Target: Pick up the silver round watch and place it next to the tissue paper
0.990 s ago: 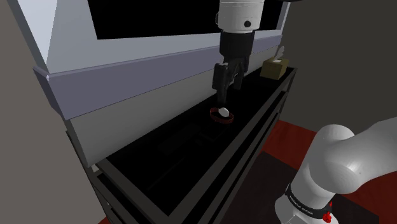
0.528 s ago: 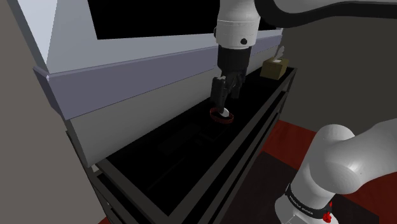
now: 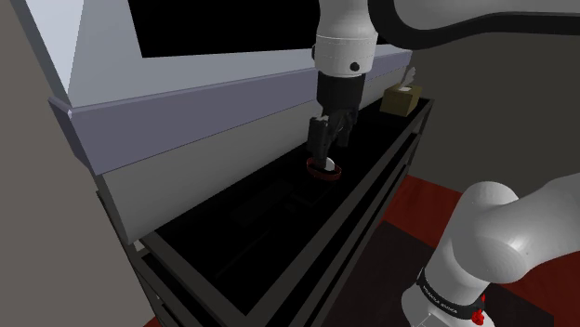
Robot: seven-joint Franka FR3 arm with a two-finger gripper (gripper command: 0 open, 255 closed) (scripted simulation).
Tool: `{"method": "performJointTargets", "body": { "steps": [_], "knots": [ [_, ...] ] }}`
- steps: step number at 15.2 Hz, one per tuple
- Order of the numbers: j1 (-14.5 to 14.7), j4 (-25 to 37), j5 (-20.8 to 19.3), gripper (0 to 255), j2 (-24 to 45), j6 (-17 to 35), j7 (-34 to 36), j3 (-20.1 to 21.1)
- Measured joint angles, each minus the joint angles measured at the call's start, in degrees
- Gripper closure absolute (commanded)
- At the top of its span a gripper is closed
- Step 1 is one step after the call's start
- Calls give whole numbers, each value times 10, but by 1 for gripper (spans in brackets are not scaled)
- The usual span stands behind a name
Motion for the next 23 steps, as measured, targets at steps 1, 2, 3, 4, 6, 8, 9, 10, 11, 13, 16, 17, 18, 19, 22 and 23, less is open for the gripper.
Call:
{"method": "performJointTargets", "body": {
  "steps": [1,2,3,4,6,8,9,10,11,13,16,17,18,19,22,23],
  "knots": [
    [0,0,0,255,0,0,0,0],
    [0,0,0,255,0,0,0,0],
    [0,0,0,255,0,0,0,0],
    [0,0,0,255,0,0,0,0],
    [0,0,0,255,0,0,0,0],
    [0,0,0,255,0,0,0,0],
    [0,0,0,255,0,0,0,0],
    [0,0,0,255,0,0,0,0],
    [0,4,-1,255,1,-3,-1,-1],
    [-2,19,-2,255,4,-15,0,-2],
    [-4,43,-5,255,11,-32,0,-3],
    [-4,52,-6,255,13,-39,0,-4],
    [-6,62,-8,255,16,-46,-1,-6],
    [-7,73,-9,255,19,-54,-2,-7],
    [-9,105,-12,255,29,-76,0,-8],
    [-10,115,-13,255,32,-84,-1,-9]
  ]
}}
